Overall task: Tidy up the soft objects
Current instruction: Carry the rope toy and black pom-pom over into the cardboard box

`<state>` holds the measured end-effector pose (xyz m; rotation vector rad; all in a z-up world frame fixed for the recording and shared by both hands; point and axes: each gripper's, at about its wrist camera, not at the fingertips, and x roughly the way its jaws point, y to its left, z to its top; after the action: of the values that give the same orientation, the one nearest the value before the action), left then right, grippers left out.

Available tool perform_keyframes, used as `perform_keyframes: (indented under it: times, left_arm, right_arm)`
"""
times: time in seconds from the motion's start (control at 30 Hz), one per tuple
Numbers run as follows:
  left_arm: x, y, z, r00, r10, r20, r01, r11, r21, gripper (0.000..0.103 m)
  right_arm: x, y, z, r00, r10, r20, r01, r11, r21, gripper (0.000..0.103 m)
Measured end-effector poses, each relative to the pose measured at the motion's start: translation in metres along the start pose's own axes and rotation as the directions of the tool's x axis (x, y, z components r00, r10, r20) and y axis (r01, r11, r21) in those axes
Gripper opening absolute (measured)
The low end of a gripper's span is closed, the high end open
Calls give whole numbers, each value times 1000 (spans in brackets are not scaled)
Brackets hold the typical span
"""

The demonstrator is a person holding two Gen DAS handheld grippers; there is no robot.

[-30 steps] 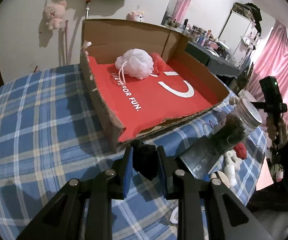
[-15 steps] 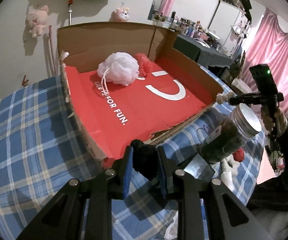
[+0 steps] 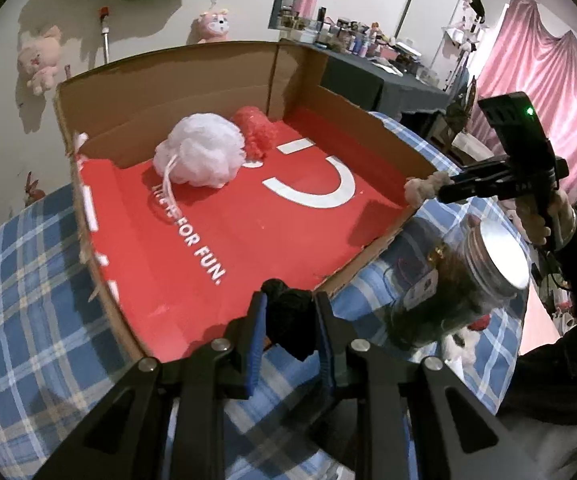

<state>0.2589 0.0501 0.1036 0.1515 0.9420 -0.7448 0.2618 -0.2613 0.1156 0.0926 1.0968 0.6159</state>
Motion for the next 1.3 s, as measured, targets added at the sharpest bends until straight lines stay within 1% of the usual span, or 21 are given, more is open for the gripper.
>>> perform_keyframes:
  times: [0.13,0.3,0.43,0.57,0.67,0.7,0.77,0.83,0.87,0.9,0.97,1.0,1.07,1.17,1.23,1.3]
  left_arm:
    - [9,-3,12,1000,8,-10,-8,1000,4,25]
    - [25,1,30,999,27,-28,-28,999,-32,25]
    - [39,4,47,998,53,-43,-55,997,-48,25]
    - [57,10,64,990,116,-79,-121,991,-56,25]
    - [72,23,73,973,195,-123,-206,975,-85,25]
    - [77,28,75,964,227,-140,-241,966,-92,25]
    - [84,38,76,948,270,-167,-290,950,-112,25]
    - [88,45,76,926,327,-189,-351,930,-109,26]
    - [90,49,75,915,353,-194,-378,919,-109,26]
    - [91,52,74,909,365,-202,-391,914,-109,26]
    - [90,54,73,907,371,-200,-397,911,-113,27]
    - [90,55,73,902,382,-199,-408,906,-109,27]
    - [89,54,74,885,422,-197,-445,891,-90,28]
    - [89,57,74,881,431,-196,-454,887,-89,30]
    - [86,59,74,870,453,-192,-476,875,-92,30]
    - [84,62,74,867,463,-185,-485,869,-97,32]
  right_arm:
    - [7,6,12,1000,-6,-6,6,1000,-29,22]
    - [22,9,30,1000,-25,-5,25,999,-48,22]
    - [36,14,46,997,-80,-1,79,994,-74,22]
    - [49,16,65,986,-168,7,168,981,-100,22]
    - [60,14,79,966,-259,8,258,960,-109,22]
    - [65,12,84,954,-299,2,298,948,-113,22]
    - [71,10,90,926,-378,1,375,919,-124,22]
    - [80,12,94,882,-472,8,466,869,-165,22]
    - [84,13,95,866,-500,8,493,851,-181,22]
    - [87,13,95,858,-514,3,505,842,-192,22]
    - [92,11,97,862,-506,-13,495,848,-188,22]
    - [94,10,97,861,-509,-17,497,847,-189,23]
    - [96,10,97,856,-517,-11,504,840,-202,23]
    - [97,9,97,861,-508,-13,496,845,-199,23]
    - [97,9,98,859,-511,-11,499,843,-202,23]
    - [97,9,99,858,-514,-13,501,842,-201,23]
